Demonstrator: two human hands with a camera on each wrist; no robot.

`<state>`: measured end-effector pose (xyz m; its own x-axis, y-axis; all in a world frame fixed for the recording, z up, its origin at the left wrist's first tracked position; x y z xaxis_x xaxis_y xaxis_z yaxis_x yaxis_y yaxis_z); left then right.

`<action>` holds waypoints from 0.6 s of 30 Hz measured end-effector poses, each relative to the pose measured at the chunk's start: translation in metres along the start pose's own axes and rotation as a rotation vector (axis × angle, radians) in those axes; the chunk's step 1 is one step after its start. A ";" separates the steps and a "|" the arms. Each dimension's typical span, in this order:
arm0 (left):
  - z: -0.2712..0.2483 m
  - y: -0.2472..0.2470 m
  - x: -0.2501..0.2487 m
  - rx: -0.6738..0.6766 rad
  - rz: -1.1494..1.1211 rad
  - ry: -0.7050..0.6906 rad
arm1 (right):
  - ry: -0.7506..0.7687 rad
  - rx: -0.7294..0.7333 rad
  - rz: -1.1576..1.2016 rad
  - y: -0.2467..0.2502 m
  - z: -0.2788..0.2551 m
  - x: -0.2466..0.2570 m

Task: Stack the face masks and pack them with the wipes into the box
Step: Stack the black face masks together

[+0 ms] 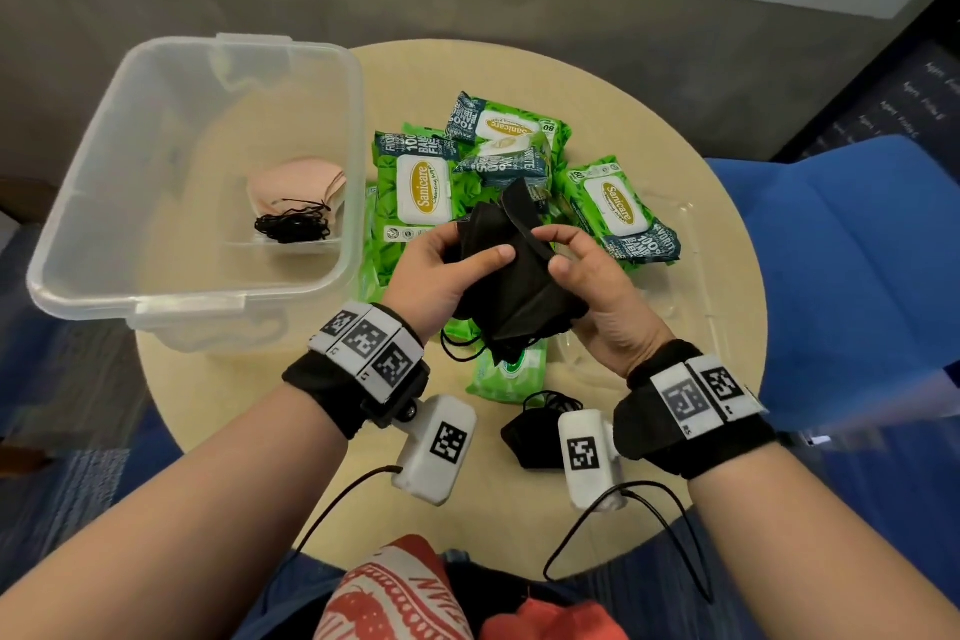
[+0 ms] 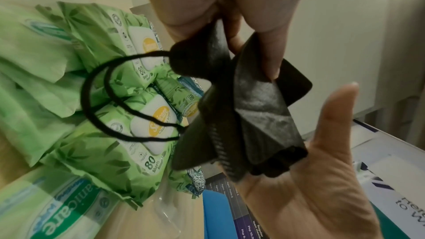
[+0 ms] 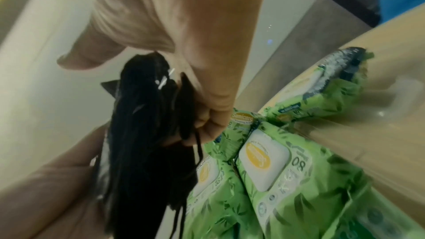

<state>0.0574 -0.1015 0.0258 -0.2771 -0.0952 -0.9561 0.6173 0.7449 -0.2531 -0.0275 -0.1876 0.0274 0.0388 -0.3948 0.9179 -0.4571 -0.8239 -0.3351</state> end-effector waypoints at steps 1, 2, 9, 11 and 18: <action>0.000 0.000 -0.001 -0.001 0.015 -0.010 | 0.009 -0.017 -0.062 0.001 0.000 0.000; 0.000 0.001 -0.002 0.000 0.028 -0.017 | 0.028 -0.051 -0.117 0.004 0.000 0.002; 0.003 0.011 -0.007 -0.027 0.065 -0.062 | 0.144 -0.292 -0.180 0.025 0.001 0.025; 0.004 0.014 -0.008 -0.039 0.078 -0.067 | 0.171 -0.329 -0.165 0.033 0.001 0.033; 0.009 0.024 -0.014 -0.095 0.108 -0.092 | 0.373 -0.515 -0.116 0.061 -0.012 0.091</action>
<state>0.0827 -0.0887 0.0322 -0.1417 -0.0681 -0.9876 0.5666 0.8125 -0.1373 -0.0625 -0.2689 0.0933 -0.1549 -0.0707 0.9854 -0.8400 -0.5156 -0.1691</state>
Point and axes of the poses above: each hand's wrist, its own z-axis towards the middle knuckle, its own y-axis out of the back of the hand, x = y × z, the point moved 10 cm from there along z, towards the middle knuckle, and after that the axes turned 3 degrees about -x, right-handed, at the moved point
